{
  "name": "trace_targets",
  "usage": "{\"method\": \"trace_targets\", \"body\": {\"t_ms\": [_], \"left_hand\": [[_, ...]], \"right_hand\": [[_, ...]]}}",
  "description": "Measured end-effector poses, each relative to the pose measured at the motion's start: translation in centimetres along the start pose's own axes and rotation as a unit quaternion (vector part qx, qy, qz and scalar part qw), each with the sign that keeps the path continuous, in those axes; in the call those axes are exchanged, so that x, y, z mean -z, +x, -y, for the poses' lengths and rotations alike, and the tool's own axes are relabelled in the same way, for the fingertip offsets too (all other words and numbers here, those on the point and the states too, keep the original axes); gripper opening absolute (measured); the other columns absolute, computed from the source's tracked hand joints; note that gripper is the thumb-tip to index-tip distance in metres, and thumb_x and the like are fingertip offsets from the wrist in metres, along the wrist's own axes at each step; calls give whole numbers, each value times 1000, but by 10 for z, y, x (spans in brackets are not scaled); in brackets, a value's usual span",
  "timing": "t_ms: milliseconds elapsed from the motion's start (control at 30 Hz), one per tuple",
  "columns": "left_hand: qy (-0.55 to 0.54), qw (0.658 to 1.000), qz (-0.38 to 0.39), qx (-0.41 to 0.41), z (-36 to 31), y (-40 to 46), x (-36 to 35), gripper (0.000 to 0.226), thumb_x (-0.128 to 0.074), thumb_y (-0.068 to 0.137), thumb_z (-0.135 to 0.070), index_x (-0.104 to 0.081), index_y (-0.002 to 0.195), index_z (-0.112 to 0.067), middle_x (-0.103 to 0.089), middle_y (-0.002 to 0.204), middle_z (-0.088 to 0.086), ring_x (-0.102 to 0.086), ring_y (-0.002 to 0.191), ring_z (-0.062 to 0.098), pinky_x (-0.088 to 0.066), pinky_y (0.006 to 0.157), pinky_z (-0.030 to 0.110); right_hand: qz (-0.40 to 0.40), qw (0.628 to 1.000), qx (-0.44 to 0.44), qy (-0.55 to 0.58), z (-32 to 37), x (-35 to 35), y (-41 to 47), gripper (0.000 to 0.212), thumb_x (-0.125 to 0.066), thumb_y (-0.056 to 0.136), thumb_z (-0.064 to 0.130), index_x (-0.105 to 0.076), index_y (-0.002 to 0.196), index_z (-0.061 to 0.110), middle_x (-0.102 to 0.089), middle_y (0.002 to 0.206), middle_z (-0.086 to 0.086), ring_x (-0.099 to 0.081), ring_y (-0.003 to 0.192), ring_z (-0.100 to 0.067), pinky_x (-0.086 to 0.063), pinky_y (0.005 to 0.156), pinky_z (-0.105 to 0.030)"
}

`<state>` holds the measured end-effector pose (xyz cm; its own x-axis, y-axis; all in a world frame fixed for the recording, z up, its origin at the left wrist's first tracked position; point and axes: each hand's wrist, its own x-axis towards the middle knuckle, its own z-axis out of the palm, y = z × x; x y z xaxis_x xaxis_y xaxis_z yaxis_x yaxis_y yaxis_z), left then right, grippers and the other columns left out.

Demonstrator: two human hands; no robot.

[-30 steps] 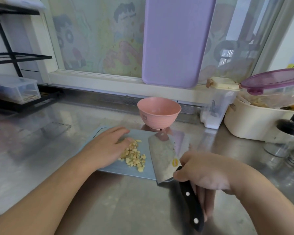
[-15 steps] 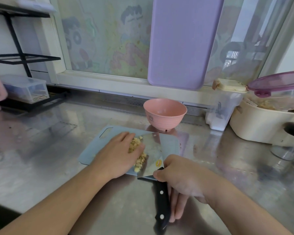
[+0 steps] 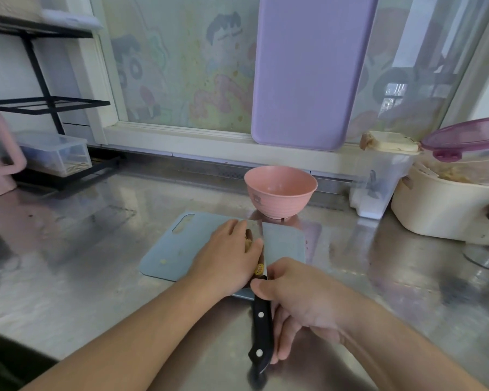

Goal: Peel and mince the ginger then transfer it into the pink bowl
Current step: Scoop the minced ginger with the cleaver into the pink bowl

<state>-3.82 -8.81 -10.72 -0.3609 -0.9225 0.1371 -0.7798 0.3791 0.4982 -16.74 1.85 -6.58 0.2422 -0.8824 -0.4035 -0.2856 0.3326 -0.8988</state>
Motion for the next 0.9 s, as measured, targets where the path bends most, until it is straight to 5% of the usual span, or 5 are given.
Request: {"method": "trace_targets", "body": {"t_ms": [300, 600, 767, 900], "left_hand": [[-10, 999, -44, -11, 2, 11, -2, 19, -41, 104, -32, -57, 97, -24, -54, 106, -10, -55, 101, 16, -47, 83, 36], [34, 995, -93, -21, -3, 13, 30, 16, -40, 104, -28, -52, 98, -20, -52, 114, -5, -51, 111, 18, -45, 91, 36], [74, 987, -125, -72, -27, 35, 66, 30, -41, 106, -24, -62, 115, -6, -55, 132, 6, -48, 131, 24, -37, 107, 33], [60, 986, -127, -92, -64, 74, 83, 23, -42, 104, -23, -57, 93, -9, -55, 109, 8, -52, 108, 26, -40, 89, 34]], "right_hand": [[-17, 999, 36, 25, -4, 5, 0, 16, -43, 110, 10, -51, 103, -1, -68, 69, -28, -65, 45, -30, -49, 37, -27], [-20, 993, 105, 39, 5, 4, 4, 21, -45, 111, 12, -53, 95, 3, -64, 59, -14, -60, 44, -26, -46, 36, -28], [-37, 982, 172, 68, 25, 22, 4, 19, -50, 109, 11, -54, 91, 4, -63, 62, -19, -60, 44, -28, -44, 35, -27], [-78, 973, 206, 70, 50, 55, 1, 20, -51, 108, 11, -63, 97, -1, -63, 62, -17, -57, 46, -27, -42, 36, -27]]}}
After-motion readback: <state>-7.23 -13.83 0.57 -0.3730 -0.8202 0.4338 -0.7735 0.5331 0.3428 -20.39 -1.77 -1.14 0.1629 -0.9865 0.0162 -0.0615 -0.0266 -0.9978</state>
